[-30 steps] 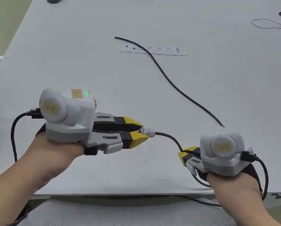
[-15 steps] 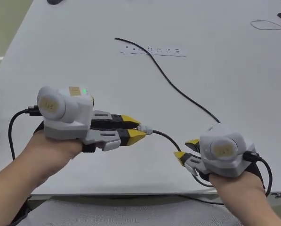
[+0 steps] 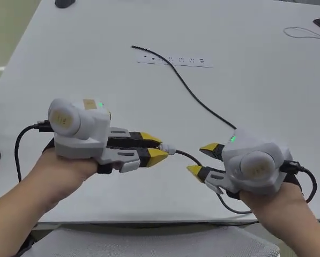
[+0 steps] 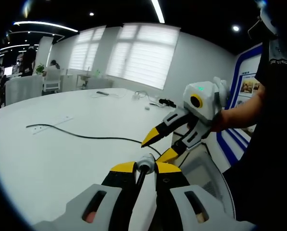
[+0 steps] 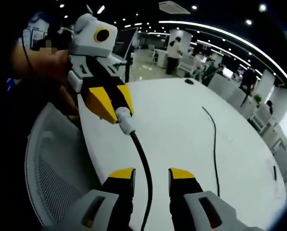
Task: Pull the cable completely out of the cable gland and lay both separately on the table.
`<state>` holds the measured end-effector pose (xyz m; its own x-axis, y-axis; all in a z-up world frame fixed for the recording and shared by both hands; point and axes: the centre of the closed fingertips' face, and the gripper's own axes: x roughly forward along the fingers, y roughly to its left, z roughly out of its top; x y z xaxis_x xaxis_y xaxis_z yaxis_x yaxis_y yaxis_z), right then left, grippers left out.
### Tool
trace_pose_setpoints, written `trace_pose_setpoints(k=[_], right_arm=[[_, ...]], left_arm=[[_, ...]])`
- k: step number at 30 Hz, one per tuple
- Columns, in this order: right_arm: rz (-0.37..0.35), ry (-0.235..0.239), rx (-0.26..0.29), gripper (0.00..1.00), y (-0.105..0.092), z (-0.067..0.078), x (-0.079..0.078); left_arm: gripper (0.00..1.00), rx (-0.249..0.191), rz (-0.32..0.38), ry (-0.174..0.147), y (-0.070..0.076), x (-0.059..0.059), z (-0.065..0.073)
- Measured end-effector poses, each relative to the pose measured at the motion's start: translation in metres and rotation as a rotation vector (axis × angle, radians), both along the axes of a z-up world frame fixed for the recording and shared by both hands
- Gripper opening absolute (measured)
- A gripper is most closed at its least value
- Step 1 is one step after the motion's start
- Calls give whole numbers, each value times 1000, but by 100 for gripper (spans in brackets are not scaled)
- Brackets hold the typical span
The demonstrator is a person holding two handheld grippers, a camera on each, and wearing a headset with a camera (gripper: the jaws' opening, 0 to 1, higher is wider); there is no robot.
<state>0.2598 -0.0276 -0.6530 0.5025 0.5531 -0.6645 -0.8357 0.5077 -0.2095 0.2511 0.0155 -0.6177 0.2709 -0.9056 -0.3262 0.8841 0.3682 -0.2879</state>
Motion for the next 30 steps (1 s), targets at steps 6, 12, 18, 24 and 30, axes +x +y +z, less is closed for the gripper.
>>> trace_pose_setpoints(k=[6, 12, 18, 24, 30], right_arm=[[117, -20, -33, 20, 19, 3, -5], [171, -49, -23, 9, 28, 10, -7], [194, -52, -16, 5, 33, 10, -7], [202, -18, 7, 3, 40, 7, -8], [201, -17, 1, 1, 40, 6, -5]], left_arm=[[15, -6, -3, 6, 0, -2, 0], [15, -5, 20, 15, 1, -2, -2], [15, 0, 27, 18, 3, -2, -5], [15, 3, 32, 17, 4, -1, -6], [15, 5, 31, 19, 4, 1, -8]])
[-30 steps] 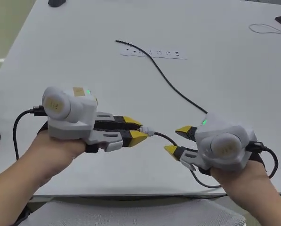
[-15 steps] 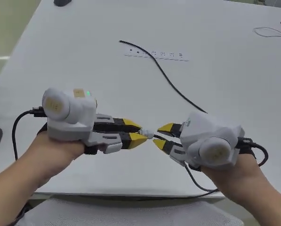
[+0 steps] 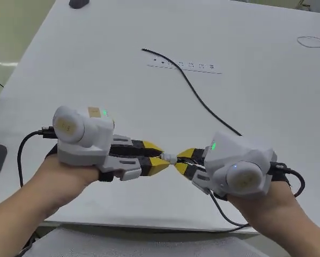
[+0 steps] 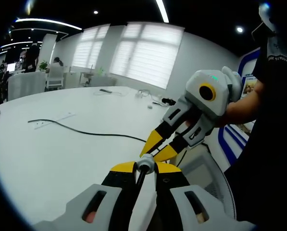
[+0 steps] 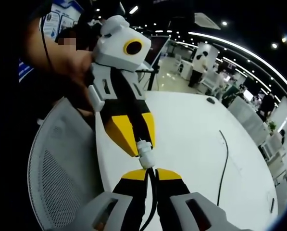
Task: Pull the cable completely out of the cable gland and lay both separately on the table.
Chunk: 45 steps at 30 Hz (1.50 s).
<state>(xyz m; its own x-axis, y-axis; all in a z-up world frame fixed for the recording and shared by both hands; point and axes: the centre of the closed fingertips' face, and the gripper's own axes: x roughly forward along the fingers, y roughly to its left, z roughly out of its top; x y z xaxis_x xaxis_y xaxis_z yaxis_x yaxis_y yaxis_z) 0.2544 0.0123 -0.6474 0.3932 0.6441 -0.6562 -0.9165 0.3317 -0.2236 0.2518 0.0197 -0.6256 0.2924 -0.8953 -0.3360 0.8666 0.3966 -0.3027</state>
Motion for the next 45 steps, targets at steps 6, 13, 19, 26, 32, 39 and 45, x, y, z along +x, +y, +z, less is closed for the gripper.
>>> trace_pose_setpoints(k=[6, 13, 19, 26, 32, 39, 45], right_arm=[[-42, 36, 31, 0, 1, 0, 3], [-85, 64, 50, 0, 1, -2, 3], [-119, 85, 68, 0, -2, -4, 3], [-172, 111, 91, 0, -8, -4, 4], [-211, 122, 88, 0, -13, -11, 6], [-288, 166, 91, 0, -25, -21, 7], [-352, 195, 80, 0, -38, -34, 10]], left_arm=[[15, -1, -2, -6, 2, 3, 1], [14, 8, 1, -19, 4, 3, 0], [14, 10, 4, -22, 4, 2, -1], [14, 5, 13, -28, 5, 2, 2], [14, 6, 19, -29, 4, 2, 2], [14, -1, 23, -26, 5, 2, 2], [14, -11, 25, -24, 5, 2, 5]])
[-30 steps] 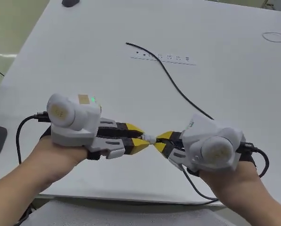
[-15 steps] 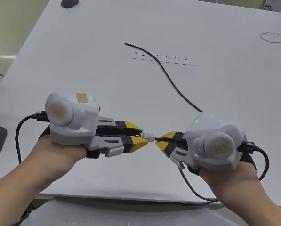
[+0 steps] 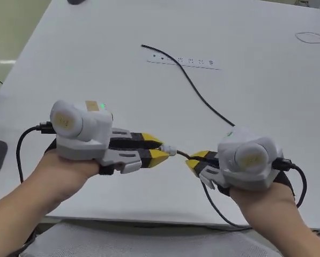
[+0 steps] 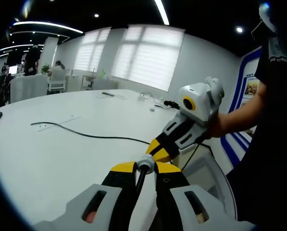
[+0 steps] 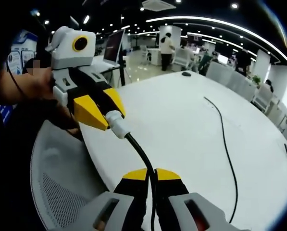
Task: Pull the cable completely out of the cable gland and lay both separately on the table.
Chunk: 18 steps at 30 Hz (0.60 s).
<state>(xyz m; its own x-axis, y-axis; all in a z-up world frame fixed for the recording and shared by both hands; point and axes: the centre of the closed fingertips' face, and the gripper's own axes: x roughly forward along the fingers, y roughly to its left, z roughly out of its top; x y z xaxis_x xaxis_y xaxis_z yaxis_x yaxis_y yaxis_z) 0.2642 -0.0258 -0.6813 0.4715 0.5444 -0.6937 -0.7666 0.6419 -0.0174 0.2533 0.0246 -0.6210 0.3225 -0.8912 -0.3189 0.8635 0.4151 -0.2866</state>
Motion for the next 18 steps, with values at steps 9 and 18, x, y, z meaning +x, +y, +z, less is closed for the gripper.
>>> trace_pose_setpoints(k=[9, 18], right_arm=[[-109, 75, 14, 0, -24, -21, 2], [-181, 149, 53, 0, -36, -35, 0]], left_arm=[[14, -19, 16, 8, 3, 3, 3], [14, -18, 16, 11, 0, 2, 3]])
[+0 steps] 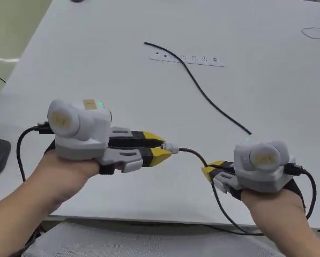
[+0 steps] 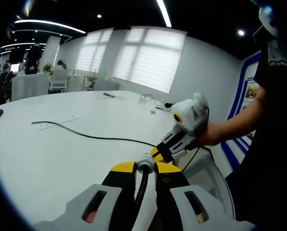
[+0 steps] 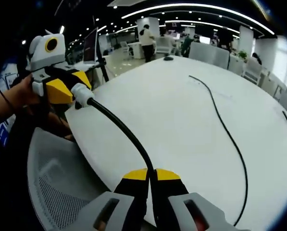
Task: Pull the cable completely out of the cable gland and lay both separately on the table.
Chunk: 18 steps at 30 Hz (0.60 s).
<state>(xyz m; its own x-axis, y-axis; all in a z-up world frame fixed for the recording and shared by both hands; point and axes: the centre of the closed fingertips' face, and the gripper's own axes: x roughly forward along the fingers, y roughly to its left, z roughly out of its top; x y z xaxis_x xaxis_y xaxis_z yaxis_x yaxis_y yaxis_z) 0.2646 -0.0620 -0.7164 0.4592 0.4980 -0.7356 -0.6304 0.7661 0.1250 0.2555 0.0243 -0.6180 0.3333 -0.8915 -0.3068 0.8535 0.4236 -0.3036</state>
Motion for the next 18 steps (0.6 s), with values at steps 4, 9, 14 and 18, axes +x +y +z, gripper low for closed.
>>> trace_pose_setpoints(k=[4, 9, 14, 18], right_arm=[[-46, 49, 18, 0, -7, -8, -1], [-70, 85, 22, 0, -11, -16, -3], [-60, 63, 19, 0, -10, -14, -3], [-25, 1, -5, 0, -11, -9, -2]], left_arm=[[14, 2, -3, -4, -1, -1, 2], [14, 22, -13, -10, -1, -3, 2], [14, 14, -5, -2, -2, -1, 2], [14, 9, -2, 0, -2, -1, 3]])
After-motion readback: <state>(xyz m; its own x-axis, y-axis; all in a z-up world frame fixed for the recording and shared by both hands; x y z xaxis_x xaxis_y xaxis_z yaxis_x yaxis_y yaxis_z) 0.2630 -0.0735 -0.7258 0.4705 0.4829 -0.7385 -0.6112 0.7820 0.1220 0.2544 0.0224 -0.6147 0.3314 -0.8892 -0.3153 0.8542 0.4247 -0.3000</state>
